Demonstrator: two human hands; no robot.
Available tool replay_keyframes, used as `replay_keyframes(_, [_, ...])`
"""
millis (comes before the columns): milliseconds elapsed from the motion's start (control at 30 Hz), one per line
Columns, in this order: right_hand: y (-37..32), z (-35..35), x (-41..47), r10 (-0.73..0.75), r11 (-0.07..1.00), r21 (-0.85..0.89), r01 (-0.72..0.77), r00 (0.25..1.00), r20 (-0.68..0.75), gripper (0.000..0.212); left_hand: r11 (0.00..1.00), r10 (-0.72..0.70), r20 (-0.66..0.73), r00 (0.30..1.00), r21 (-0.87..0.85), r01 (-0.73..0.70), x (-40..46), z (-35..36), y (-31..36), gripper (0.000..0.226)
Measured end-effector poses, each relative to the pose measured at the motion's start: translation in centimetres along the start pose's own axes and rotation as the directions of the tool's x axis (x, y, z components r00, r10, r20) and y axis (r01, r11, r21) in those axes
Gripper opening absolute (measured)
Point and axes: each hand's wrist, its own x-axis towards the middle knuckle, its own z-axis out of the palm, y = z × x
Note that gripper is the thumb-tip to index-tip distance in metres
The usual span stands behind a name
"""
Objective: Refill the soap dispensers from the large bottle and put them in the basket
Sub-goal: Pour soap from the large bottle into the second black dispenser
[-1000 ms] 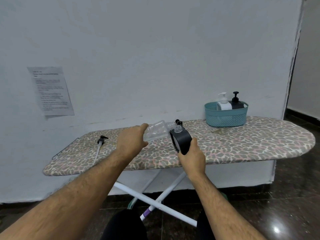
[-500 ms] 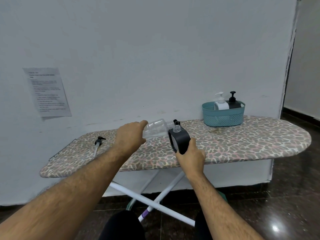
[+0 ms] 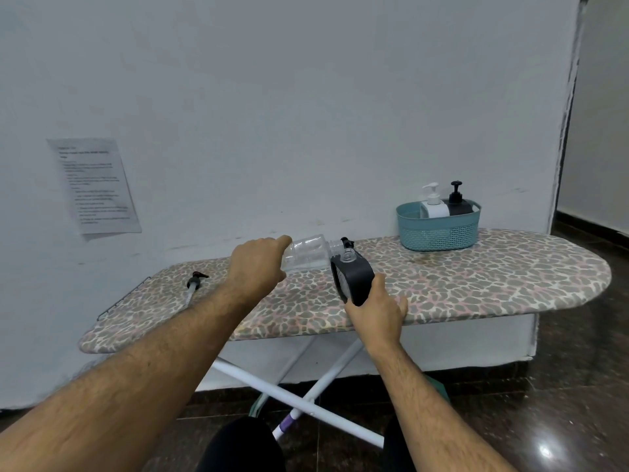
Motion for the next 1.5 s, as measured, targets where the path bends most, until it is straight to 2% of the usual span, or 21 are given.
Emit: replay_keyframes(1500, [0.0, 0.1, 0.0, -0.003, 1.000, 0.004, 0.003, 1.000, 0.000, 0.056, 0.998, 0.029, 0.007, 1.000, 0.054, -0.029, 1.2, -0.6, 0.0, 0.052])
